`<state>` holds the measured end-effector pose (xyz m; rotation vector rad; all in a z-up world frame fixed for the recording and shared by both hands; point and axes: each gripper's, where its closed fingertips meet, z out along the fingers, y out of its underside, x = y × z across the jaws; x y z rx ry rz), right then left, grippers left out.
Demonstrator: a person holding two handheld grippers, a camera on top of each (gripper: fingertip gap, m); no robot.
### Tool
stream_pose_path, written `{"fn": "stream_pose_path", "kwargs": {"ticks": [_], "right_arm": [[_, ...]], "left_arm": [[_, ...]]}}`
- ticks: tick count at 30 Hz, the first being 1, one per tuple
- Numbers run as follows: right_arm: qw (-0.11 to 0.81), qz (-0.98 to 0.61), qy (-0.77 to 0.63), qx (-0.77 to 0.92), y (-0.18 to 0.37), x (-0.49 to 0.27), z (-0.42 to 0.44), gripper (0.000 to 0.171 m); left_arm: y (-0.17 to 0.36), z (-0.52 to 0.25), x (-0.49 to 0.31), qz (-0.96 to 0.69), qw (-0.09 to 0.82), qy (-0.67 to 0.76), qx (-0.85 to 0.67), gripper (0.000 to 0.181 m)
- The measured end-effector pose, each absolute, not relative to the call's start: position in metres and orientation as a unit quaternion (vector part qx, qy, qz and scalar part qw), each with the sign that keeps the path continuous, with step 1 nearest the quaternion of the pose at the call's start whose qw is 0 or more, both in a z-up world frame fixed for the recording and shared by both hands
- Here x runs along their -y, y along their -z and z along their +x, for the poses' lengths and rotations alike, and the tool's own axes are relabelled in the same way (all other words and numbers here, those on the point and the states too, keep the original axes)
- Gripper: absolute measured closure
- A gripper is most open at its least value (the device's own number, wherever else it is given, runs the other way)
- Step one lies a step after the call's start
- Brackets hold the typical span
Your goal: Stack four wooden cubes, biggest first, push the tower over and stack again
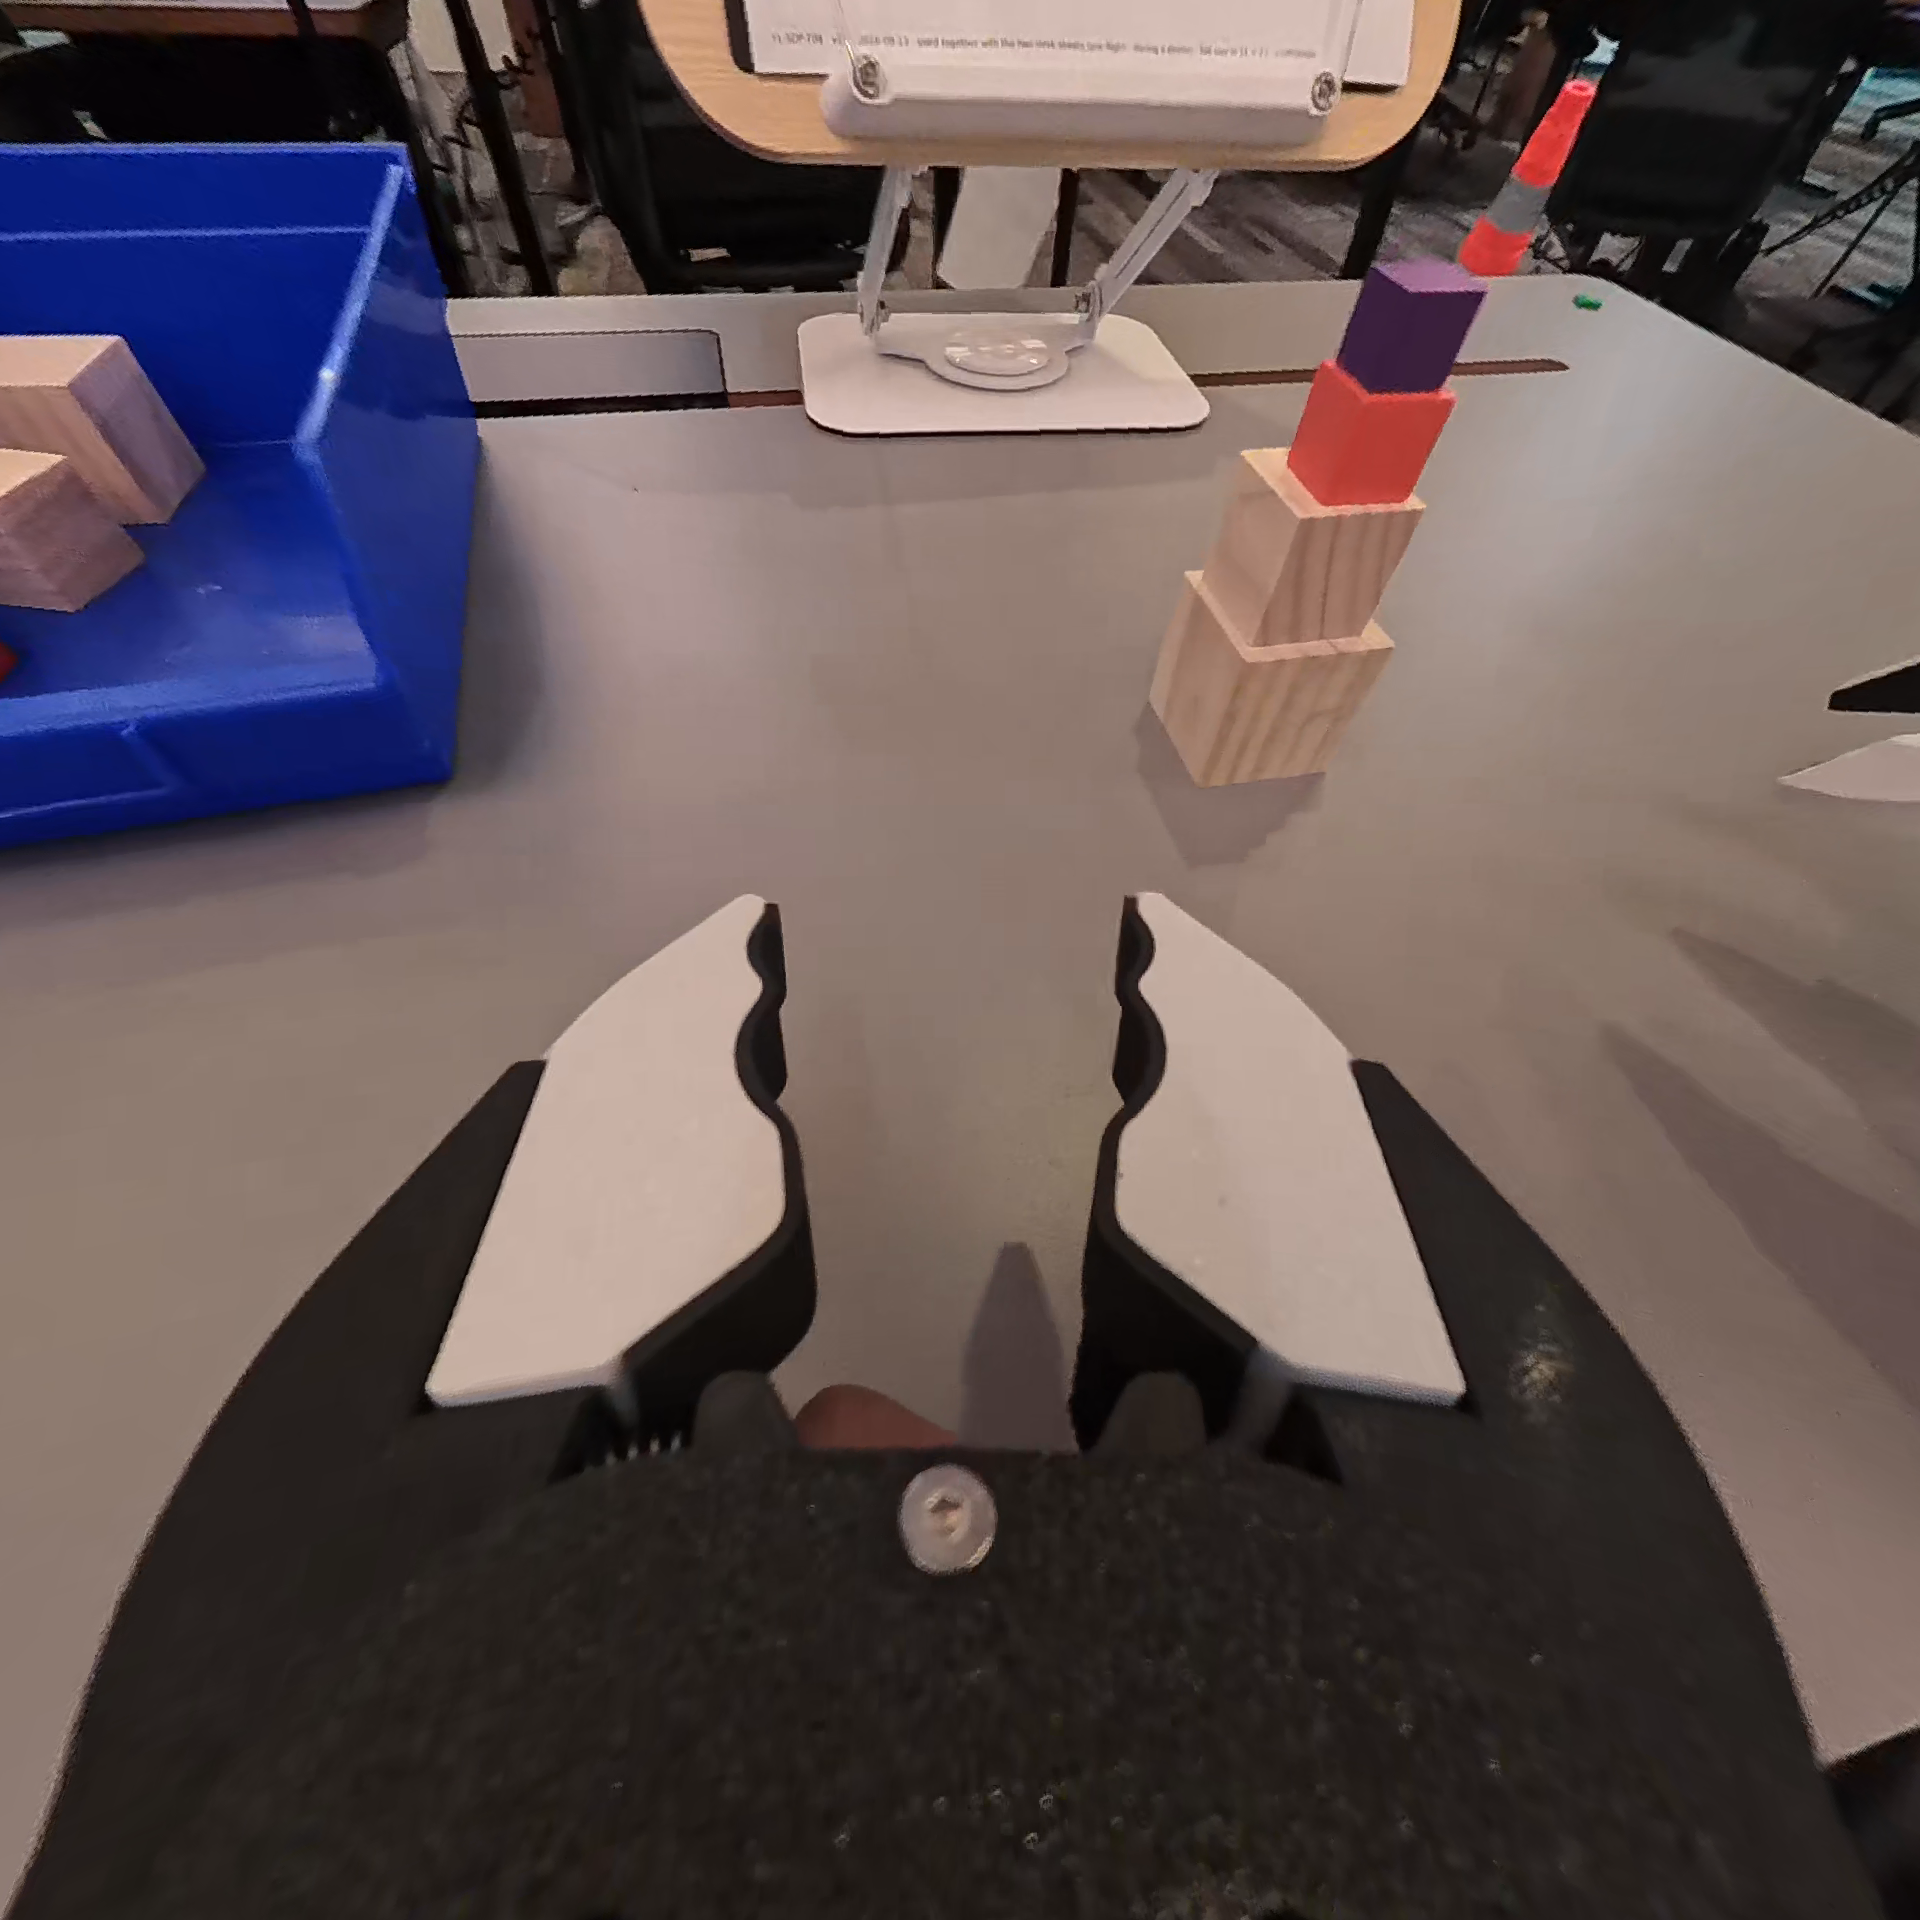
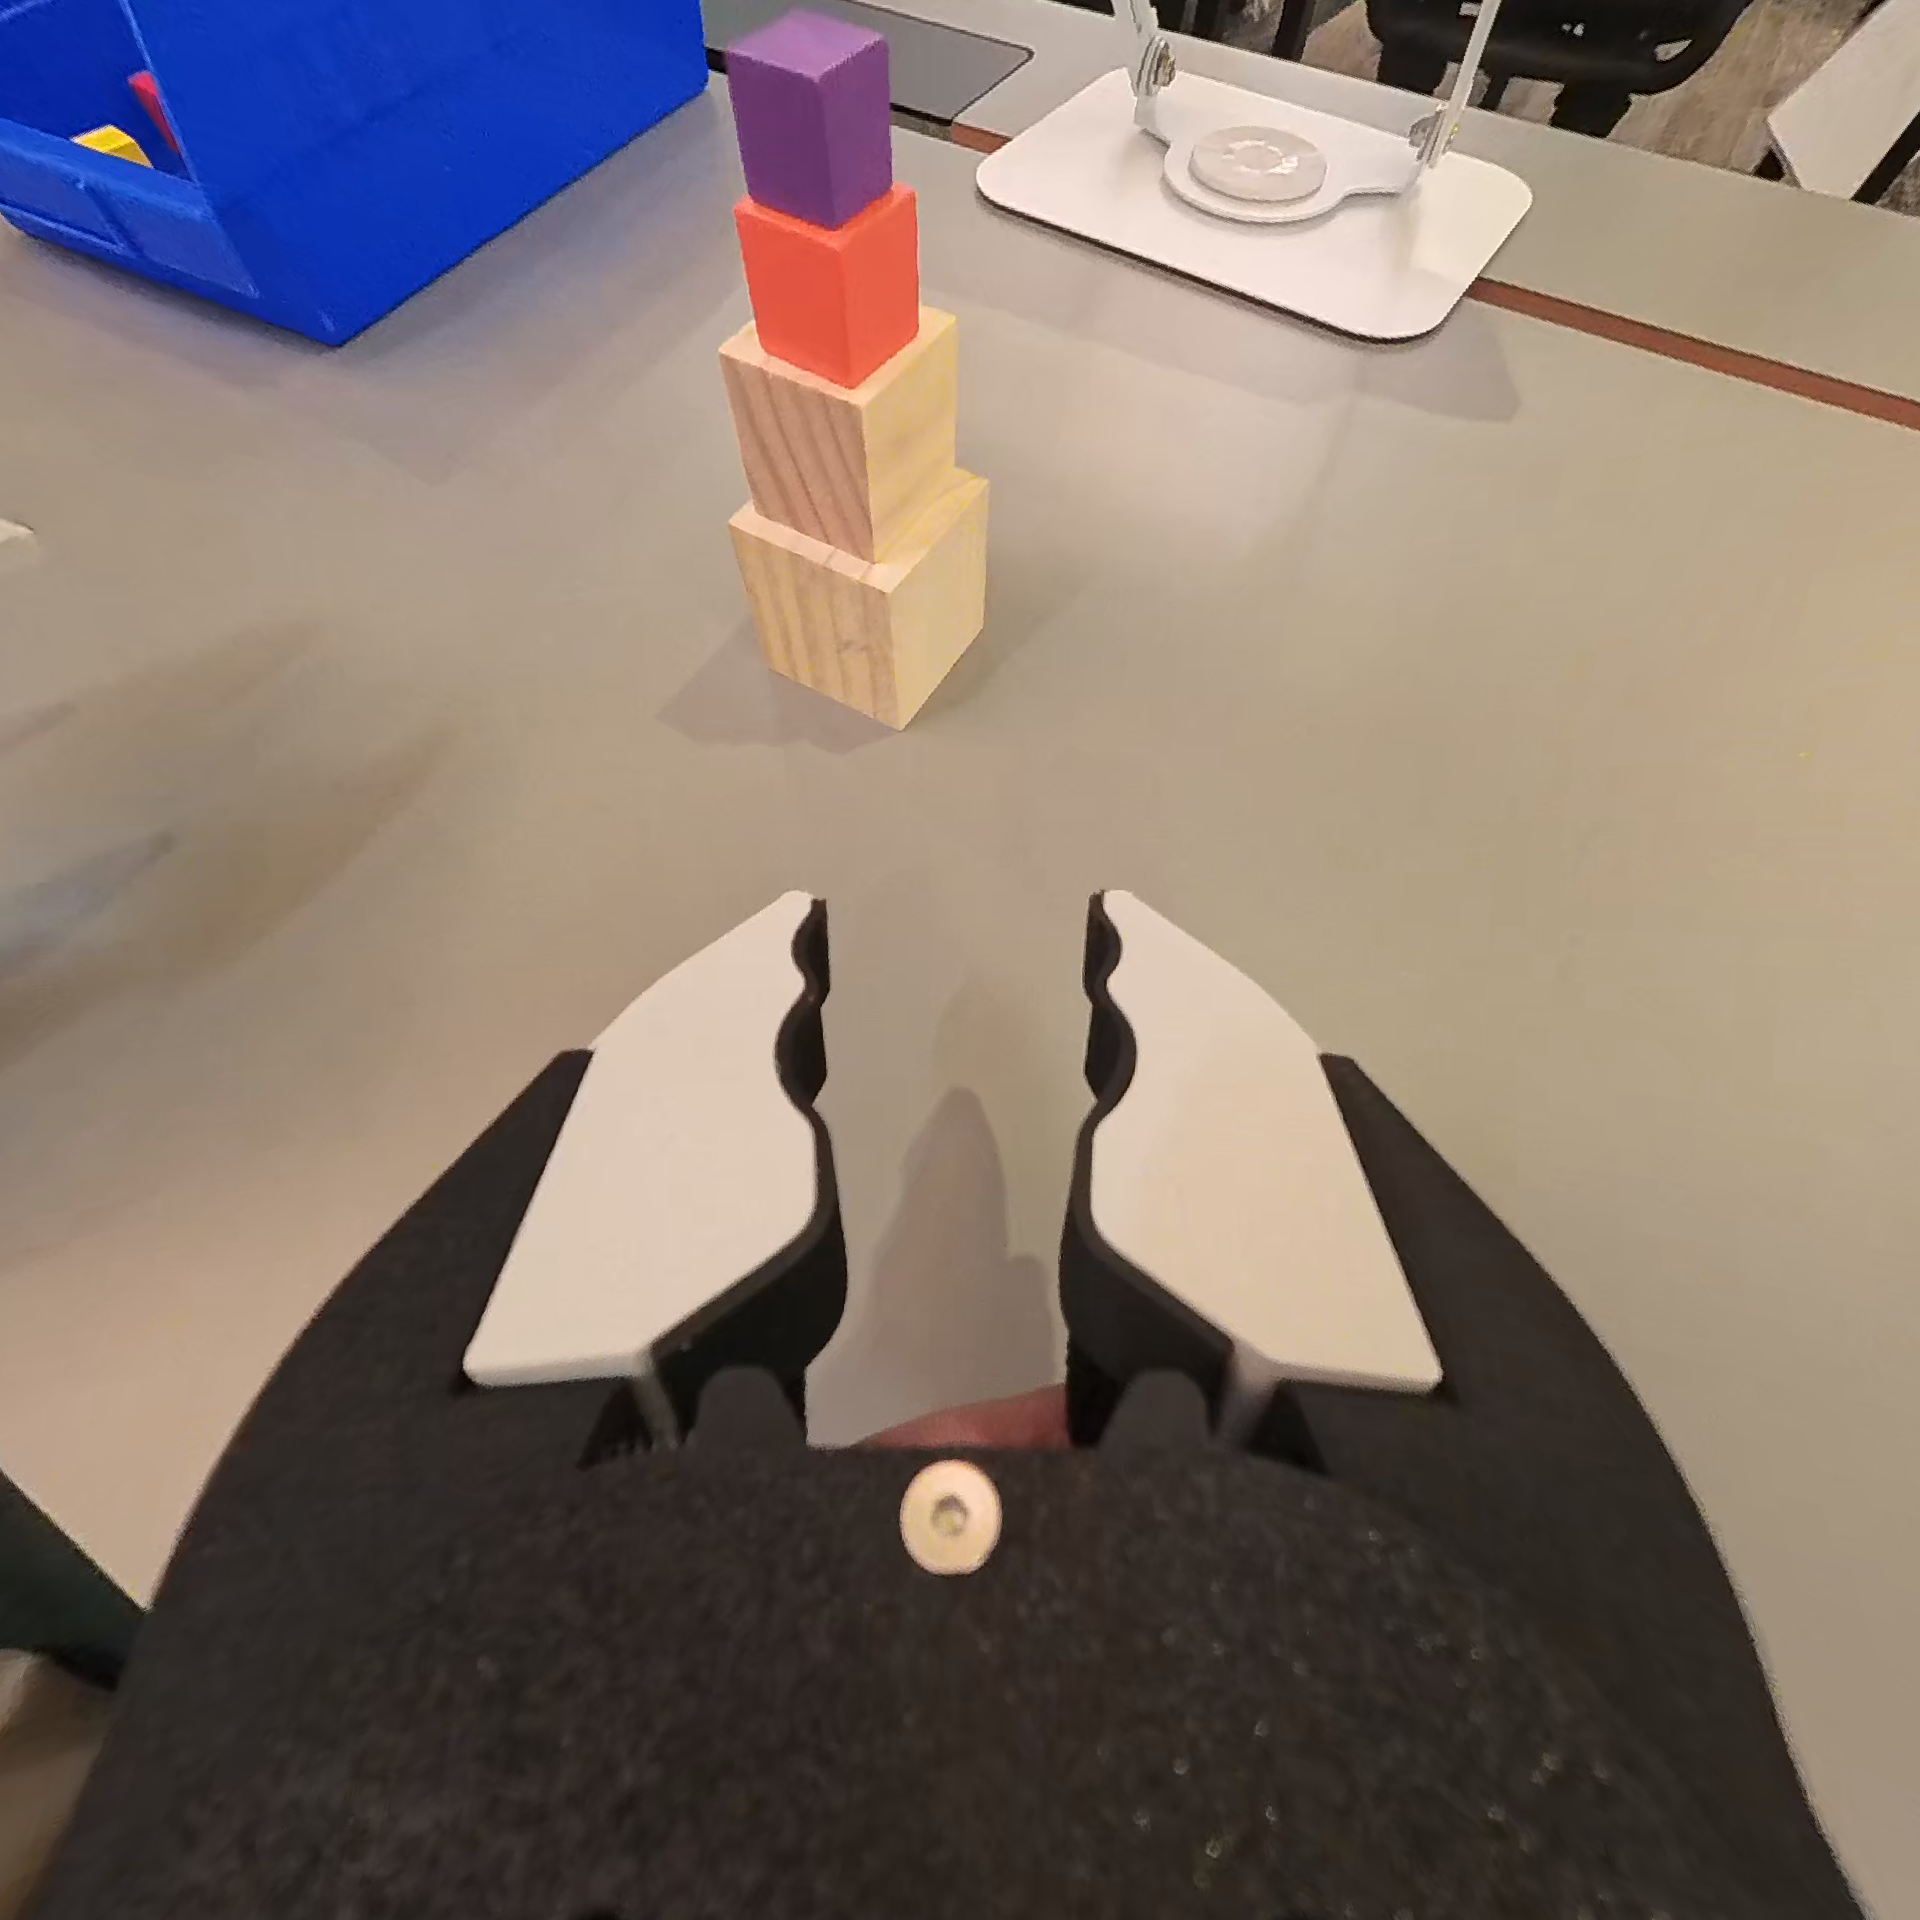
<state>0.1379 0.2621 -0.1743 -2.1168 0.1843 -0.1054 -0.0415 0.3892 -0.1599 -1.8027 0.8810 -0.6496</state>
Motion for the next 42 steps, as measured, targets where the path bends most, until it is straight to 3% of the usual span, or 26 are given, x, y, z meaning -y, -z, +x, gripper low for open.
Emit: {"fn": "stream_pose_path", "kwargs": {"ticks": [36,38,39,40,42], "right_arm": [[0.485,-0.871,0.041,-0.063,0.177,-0.266,0.139,0.126],[0.486,-0.871,0.036,-0.055,0.176,-0.270,0.137,0.131],[0.486,-0.872,0.028,-0.043,0.176,-0.273,0.133,0.140],[0.487,-0.873,0.015,-0.025,0.175,-0.276,0.127,0.165],[0.489,-0.872,-0.009,0.001,0.172,-0.289,0.114,0.171]], "left_arm": [[0.177,-0.030,-0.374,-0.741,0.462,0.267,-0.407,0.131],[0.177,-0.030,-0.374,-0.740,0.464,0.267,-0.409,0.131],[0.177,-0.030,-0.374,-0.739,0.464,0.267,-0.408,0.131],[0.176,-0.030,-0.375,-0.740,0.465,0.267,-0.407,0.131],[0.174,-0.032,-0.376,-0.739,0.468,0.267,-0.405,0.131]]}}
